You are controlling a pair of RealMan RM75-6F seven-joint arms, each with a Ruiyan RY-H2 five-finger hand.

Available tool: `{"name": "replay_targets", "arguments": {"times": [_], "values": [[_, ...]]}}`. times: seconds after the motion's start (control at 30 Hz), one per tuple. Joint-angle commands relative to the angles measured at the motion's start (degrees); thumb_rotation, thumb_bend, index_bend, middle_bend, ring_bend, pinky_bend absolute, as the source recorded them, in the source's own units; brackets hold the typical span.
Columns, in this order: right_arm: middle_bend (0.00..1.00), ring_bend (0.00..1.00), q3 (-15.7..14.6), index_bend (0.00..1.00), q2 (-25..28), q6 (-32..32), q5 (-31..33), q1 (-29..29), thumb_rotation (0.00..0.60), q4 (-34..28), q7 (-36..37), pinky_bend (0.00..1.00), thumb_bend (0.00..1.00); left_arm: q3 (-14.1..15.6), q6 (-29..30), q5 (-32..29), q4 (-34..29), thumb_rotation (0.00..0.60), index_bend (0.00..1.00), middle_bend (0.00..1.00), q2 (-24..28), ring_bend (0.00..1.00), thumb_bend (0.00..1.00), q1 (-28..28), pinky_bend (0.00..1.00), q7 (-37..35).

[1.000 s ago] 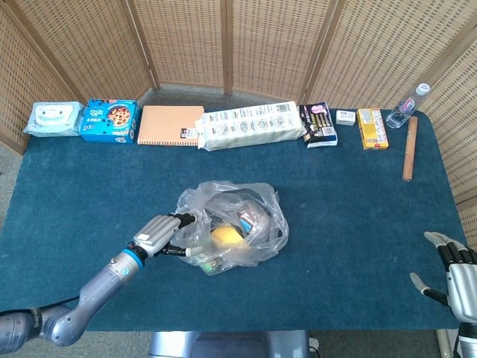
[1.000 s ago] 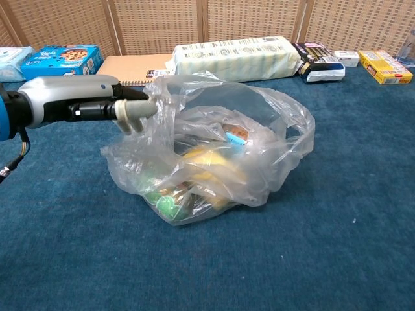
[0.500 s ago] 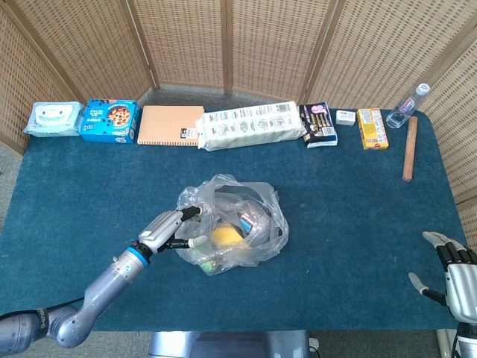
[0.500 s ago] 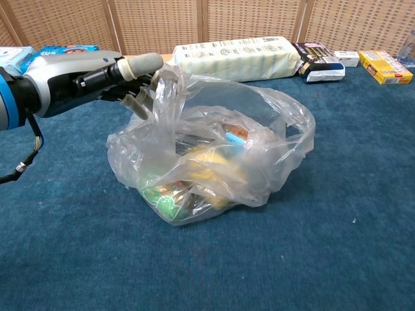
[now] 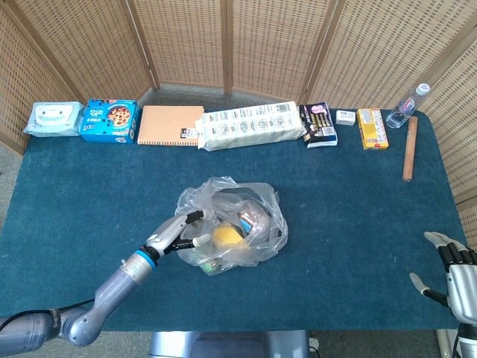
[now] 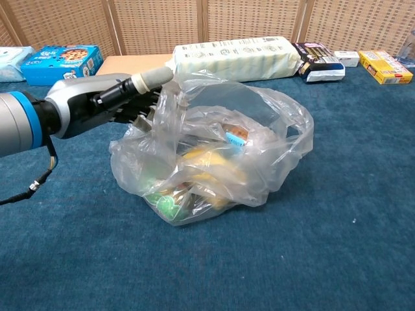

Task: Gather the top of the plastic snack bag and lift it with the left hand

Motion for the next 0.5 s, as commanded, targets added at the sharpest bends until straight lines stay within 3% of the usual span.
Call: {"name": "replay_targets", "arguments": {"times": [0.03, 0.3, 0.5], "values": [[0.23, 0.25, 0.0, 0.19, 0.0, 0.0, -0.1, 0.0, 0.519, 0.0, 0.0, 0.25, 0.24, -0.5, -0.5, -0.9, 0.4, 0.0, 0.23, 0.22, -0.8, 0.26, 0.04, -0.4, 0.28, -1.0], [0.23, 0.25, 0.0, 0.19, 0.1, 0.4, 0.0, -0.3, 0.522, -0.3, -0.1, 0.25, 0.24, -5.1, -3.0, -2.9, 1.5, 0.0, 0.22, 0.22, -4.2, 0.26, 0.06, -0.4, 0.33, -12.4], [0.23, 0.25, 0.1, 0.19, 0.2, 0.6, -0.3, -0.4, 0.521, -0.5, -0.1, 0.25, 0.24, -9.9, -9.8, -5.8, -0.6, 0.0, 0.22, 0.22, -3.3, 0.28, 0.07, 0.2, 0.34, -25.3]]}}
